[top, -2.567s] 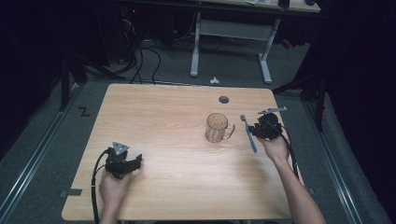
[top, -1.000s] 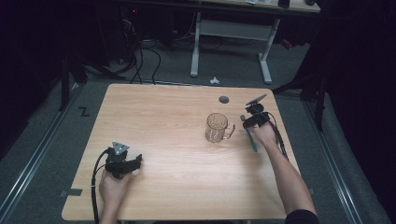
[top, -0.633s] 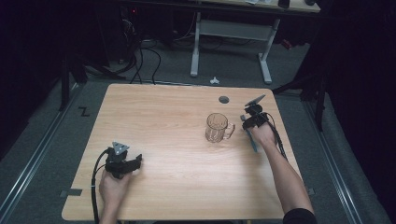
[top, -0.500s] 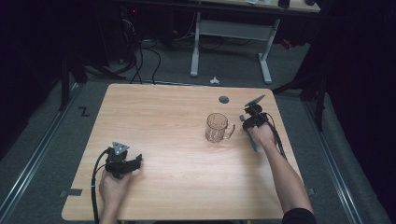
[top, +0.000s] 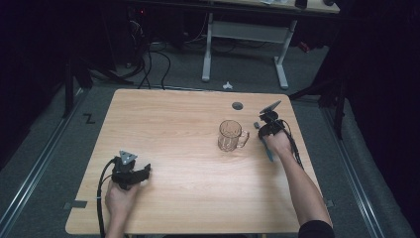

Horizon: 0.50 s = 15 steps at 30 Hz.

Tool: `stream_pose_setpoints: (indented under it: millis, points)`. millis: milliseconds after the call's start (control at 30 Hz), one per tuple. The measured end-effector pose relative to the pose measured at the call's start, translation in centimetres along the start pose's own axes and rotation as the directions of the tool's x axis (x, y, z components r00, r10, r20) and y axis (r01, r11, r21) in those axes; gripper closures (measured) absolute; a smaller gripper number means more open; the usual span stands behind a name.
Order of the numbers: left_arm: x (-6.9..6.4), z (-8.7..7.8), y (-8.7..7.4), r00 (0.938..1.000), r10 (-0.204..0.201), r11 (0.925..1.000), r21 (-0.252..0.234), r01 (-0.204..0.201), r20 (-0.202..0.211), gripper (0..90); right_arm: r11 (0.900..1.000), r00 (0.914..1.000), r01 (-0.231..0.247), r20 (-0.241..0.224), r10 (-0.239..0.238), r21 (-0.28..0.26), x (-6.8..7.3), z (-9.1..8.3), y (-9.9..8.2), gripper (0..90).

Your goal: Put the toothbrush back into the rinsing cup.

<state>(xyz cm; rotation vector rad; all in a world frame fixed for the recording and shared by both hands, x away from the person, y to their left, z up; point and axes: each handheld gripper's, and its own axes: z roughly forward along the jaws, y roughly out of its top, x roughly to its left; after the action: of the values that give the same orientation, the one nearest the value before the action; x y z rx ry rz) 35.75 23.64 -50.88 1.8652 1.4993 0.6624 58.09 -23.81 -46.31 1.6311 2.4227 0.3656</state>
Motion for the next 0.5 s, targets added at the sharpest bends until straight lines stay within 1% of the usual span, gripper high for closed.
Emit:
stream_pose_setpoints:
  millis: [200,500]
  points:
    - [0.01,0.00,0.00,1.0000,-0.001,1.0000,0.000,0.001,0.000,29.3,1.0000,1.0000,0.008,0.006,-0.008,0.005,0.12,-0.02,0.01,78.7]
    - [0.03,-0.01,-0.01,1.0000,-0.002,1.0000,-0.001,0.002,0.003,29.1,0.9998,0.9997,0.014,0.018,-0.015,0.015,0.21,-0.09,-0.02,79.1]
